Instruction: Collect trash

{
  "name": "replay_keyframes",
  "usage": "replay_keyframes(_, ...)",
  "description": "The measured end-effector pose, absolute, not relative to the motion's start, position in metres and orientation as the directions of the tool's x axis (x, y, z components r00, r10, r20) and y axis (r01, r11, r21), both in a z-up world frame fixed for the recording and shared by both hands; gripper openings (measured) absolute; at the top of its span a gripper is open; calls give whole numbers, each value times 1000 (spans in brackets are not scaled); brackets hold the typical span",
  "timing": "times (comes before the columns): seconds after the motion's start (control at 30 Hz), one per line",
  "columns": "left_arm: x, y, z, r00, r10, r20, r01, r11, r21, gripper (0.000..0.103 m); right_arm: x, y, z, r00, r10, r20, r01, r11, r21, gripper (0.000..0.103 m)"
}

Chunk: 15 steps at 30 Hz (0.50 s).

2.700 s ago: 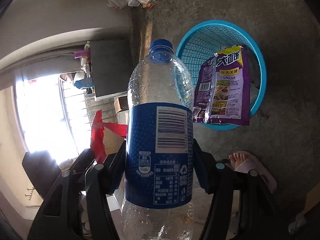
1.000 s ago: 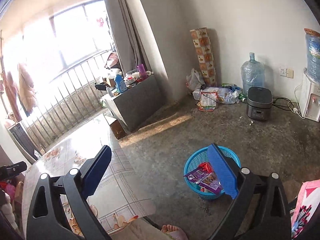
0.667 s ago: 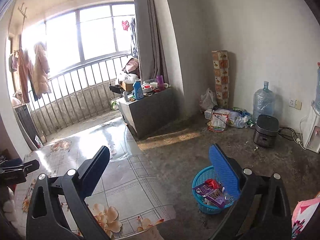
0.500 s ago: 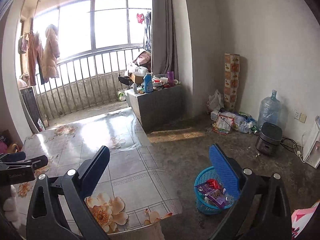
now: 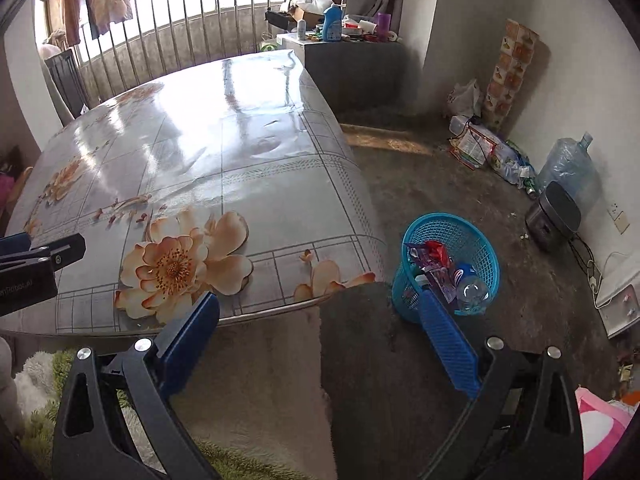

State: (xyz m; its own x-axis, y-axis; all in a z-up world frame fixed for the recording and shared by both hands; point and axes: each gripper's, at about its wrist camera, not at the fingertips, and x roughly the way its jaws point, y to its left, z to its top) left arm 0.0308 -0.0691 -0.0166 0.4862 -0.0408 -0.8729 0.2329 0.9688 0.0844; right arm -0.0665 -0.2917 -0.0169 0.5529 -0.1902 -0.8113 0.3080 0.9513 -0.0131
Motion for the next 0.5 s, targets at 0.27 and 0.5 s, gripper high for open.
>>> replay_keyframes(0.27,32,-76,-19,481,-23,-876,258,959,117,94,-71,-314,-21,514,-259,-818,376,925,-56,97)
replay_keyframes(0.5,30,-80,-18,484,-30,-874,281,952,123,94,-74,-329,-18,509,-291,-810,406,911,-72,97)
